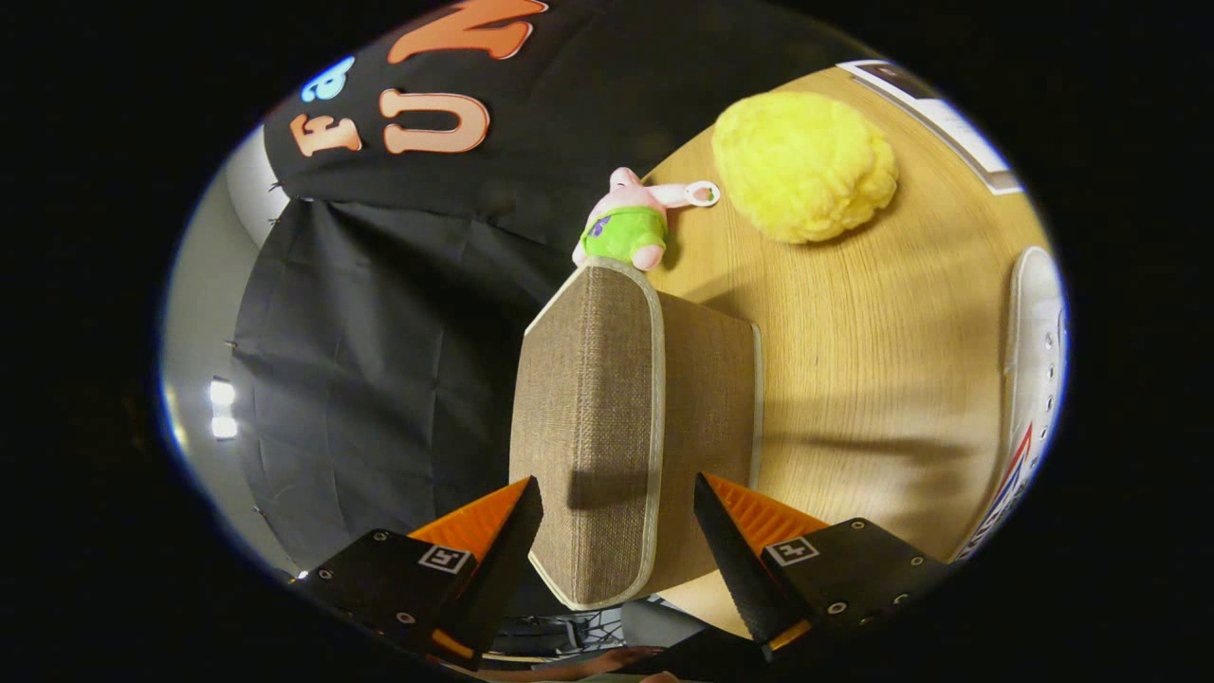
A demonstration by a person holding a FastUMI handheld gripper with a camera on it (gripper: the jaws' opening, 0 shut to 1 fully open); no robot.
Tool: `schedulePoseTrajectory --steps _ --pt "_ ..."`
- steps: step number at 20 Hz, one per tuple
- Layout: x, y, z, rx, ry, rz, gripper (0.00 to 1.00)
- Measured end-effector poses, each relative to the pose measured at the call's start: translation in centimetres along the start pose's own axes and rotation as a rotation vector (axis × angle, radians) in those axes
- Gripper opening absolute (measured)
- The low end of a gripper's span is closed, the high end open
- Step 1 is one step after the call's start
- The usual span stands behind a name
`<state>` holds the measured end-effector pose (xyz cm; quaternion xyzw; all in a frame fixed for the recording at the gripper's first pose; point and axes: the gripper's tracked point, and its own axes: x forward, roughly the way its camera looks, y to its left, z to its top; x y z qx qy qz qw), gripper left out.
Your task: Open the storage box then place both shoes into the box .Put the left shoe in first, then the right shoe, with the right side of both shoes facing outward in a uniform manner.
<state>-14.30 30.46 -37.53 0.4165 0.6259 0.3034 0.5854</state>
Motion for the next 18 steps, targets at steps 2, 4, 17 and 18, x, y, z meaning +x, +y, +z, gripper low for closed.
schedulePoseTrajectory --steps 2,4,17,18 --pt "1.0 -0.1 0.0 0.042 -0.008 0.032 0.97" --pt "1.9 0.0 0.2 0.08 -0.018 0.066 0.97" --pt "0.9 3.8 1.0 0.099 -0.059 0.187 0.79" --pt "0.8 3.9 0.8 0.098 -0.057 0.185 0.72"
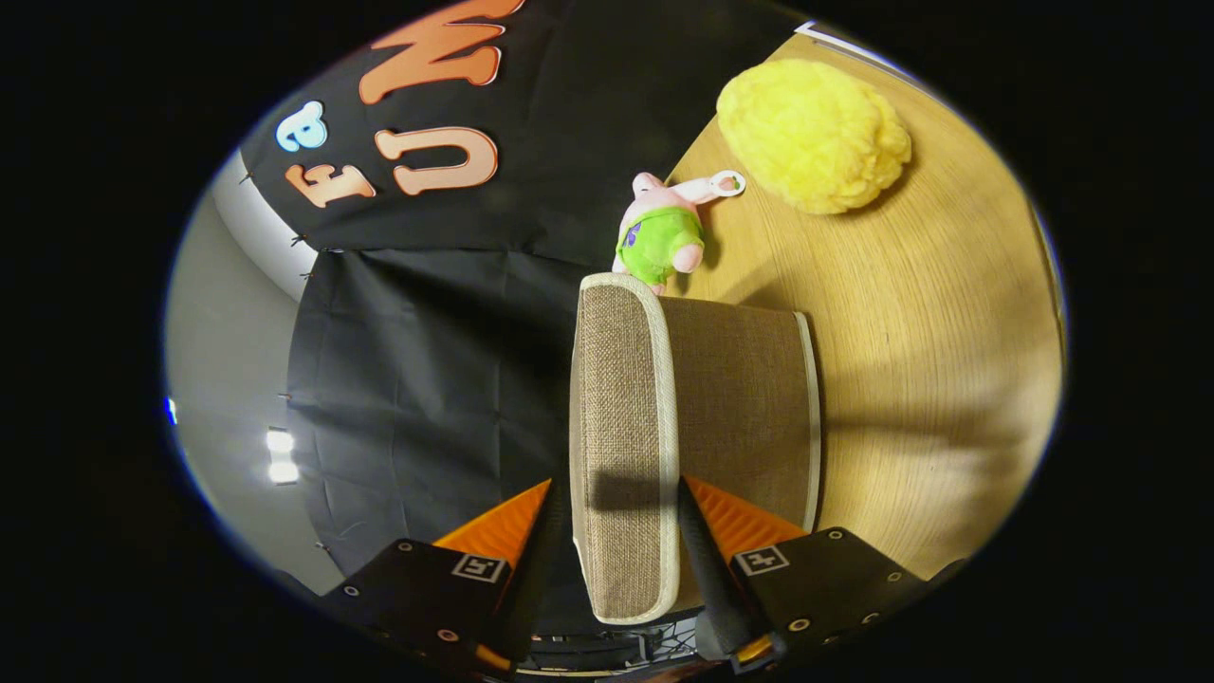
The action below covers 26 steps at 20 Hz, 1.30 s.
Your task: Open the storage box then place both shoes into the box .Put the left shoe in first, then the right shoe, with the right side of both shoes facing outward in a uniform manner.
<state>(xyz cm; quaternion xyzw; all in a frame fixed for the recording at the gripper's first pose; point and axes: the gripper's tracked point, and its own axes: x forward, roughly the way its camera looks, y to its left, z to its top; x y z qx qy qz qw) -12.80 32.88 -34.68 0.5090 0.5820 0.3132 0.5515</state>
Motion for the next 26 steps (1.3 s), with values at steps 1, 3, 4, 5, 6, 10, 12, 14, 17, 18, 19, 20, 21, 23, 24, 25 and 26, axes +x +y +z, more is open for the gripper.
schedulePoseTrajectory --steps 1,3,4,5,6,10,12,14,17,18,19,20,21,23,24,25,26 --pt "-0.2 0.0 0.0 -0.003 0.0 -0.002 0.7" --pt "-0.3 -0.3 0.4 -0.009 -0.028 -0.024 0.57" --pt "-0.2 -0.5 0.7 -0.011 -0.042 -0.04 0.43" --pt "-0.2 -0.5 0.9 -0.01 -0.051 -0.047 0.38" --pt "-0.1 -0.1 0.9 -0.01 -0.053 -0.035 0.31" --pt "0.0 1.5 0.7 -0.01 -0.045 0.011 0.31" --pt "0.0 1.5 0.8 0.008 -0.045 0.019 0.31" --pt "0.2 1.5 0.9 -0.003 -0.046 0.013 0.31" --pt "-1.2 2.1 1.4 0.004 -0.066 0.055 0.31" --pt "-1.6 2.7 1.7 0.008 -0.073 0.079 0.31" --pt "-1.5 2.7 1.8 0.004 -0.08 0.077 0.31" --pt "-1.3 2.2 1.6 -0.004 -0.078 0.066 0.3" --pt "-1.0 2.2 1.3 -0.007 -0.064 0.066 0.31" --pt "0.0 0.7 0.8 -0.02 -0.045 0.004 0.31" --pt "0.6 -0.2 0.7 -0.031 -0.044 -0.031 0.31" --pt "1.2 -1.2 0.5 -0.038 -0.032 -0.072 0.31" --pt "1.6 -1.4 0.2 -0.042 -0.018 -0.083 0.31"
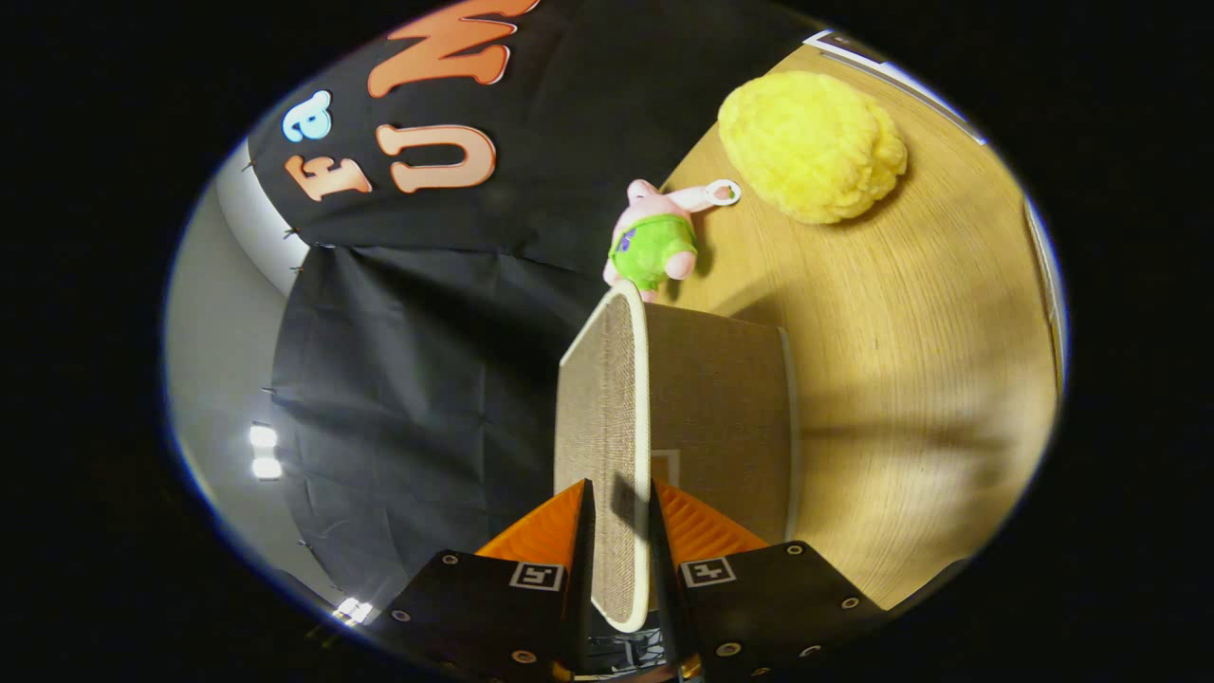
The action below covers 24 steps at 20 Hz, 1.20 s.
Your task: Open the storage box then place both shoes into the box .Put the left shoe in first, then the right shoe, with the right side of both shoes facing outward in a uniform manner.
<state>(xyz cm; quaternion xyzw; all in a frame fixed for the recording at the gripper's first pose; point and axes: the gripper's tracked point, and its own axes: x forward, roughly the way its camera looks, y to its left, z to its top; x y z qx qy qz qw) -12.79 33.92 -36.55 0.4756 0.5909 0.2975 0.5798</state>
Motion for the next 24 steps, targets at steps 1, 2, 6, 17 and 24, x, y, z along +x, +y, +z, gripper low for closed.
schedulePoseTrajectory --steps 1,2,6,17,24 --pt "0.2 0.4 -0.3 0.011 0.014 0.01 0.31" --pt "-0.2 1.3 -0.4 0.026 0.022 0.04 0.31" --pt "-0.6 4.8 -0.4 0.026 0.036 0.104 0.07" --pt "4.0 21.4 -0.9 -0.26 0.043 0.148 0.06" --pt "13.0 25.9 -4.3 -0.385 0.115 0.021 0.09"
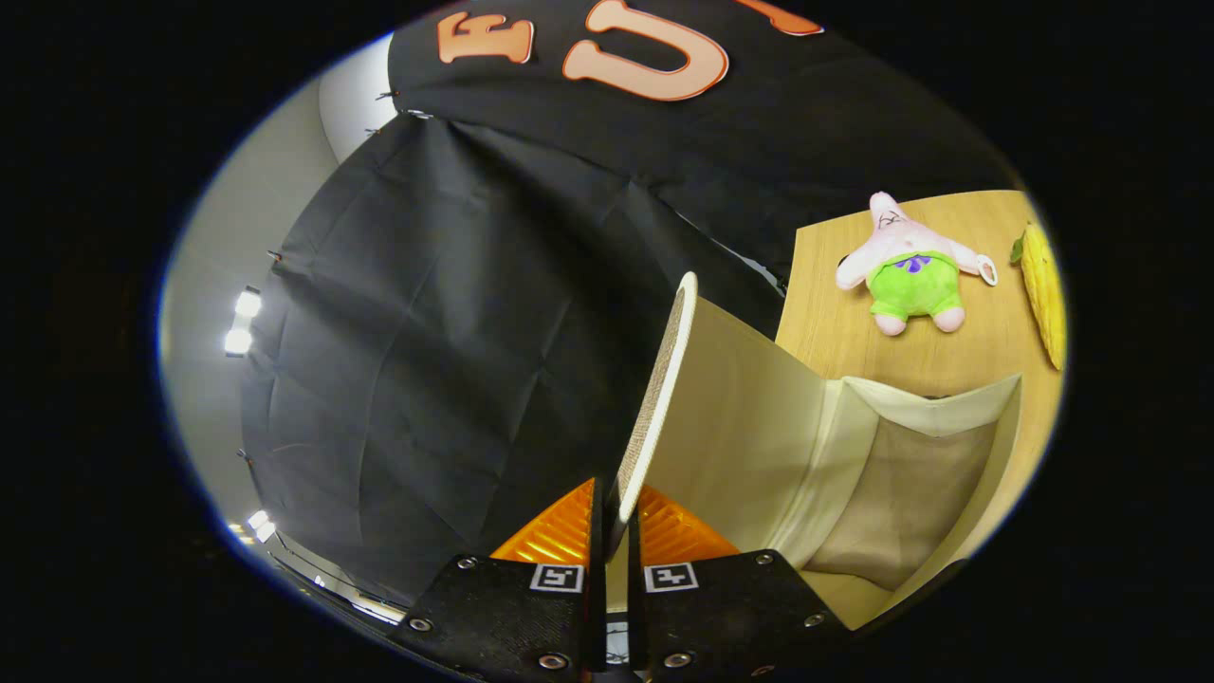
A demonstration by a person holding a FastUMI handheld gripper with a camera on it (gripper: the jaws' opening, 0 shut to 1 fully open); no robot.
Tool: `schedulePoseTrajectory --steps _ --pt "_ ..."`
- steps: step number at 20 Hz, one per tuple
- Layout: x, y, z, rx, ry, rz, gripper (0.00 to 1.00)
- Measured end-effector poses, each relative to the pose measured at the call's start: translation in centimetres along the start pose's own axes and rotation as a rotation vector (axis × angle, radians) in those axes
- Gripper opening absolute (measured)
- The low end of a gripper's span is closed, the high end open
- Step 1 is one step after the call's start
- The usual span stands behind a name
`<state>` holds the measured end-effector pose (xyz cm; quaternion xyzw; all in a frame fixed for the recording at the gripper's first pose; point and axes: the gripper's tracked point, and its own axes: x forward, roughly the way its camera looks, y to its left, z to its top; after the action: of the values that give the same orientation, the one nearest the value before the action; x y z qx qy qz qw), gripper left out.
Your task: Open the storage box then place both shoes into the box .Put the left shoe in first, then the right shoe, with the right side of both shoes facing outward in a uniform manner.
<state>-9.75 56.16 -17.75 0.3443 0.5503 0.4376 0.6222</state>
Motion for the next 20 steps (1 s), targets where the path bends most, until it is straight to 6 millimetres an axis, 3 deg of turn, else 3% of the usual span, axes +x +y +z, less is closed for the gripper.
schedulePoseTrajectory --steps 7,10,11,15,18,20 --pt "8.1 1.1 -2.6 -0.049 0.101 -0.163 0.12" --pt "9.5 1.0 -3.8 -0.05 0.135 -0.23 0.15" --pt "9.9 0.7 -4.0 -0.052 0.134 -0.244 0.22" --pt "8.1 -0.8 -2.4 -0.07 0.077 -0.261 0.57" --pt "4.7 -3.1 -0.5 -0.09 0.007 -0.301 0.79" --pt "1.2 -4.7 0.6 -0.098 -0.048 -0.34 0.88"
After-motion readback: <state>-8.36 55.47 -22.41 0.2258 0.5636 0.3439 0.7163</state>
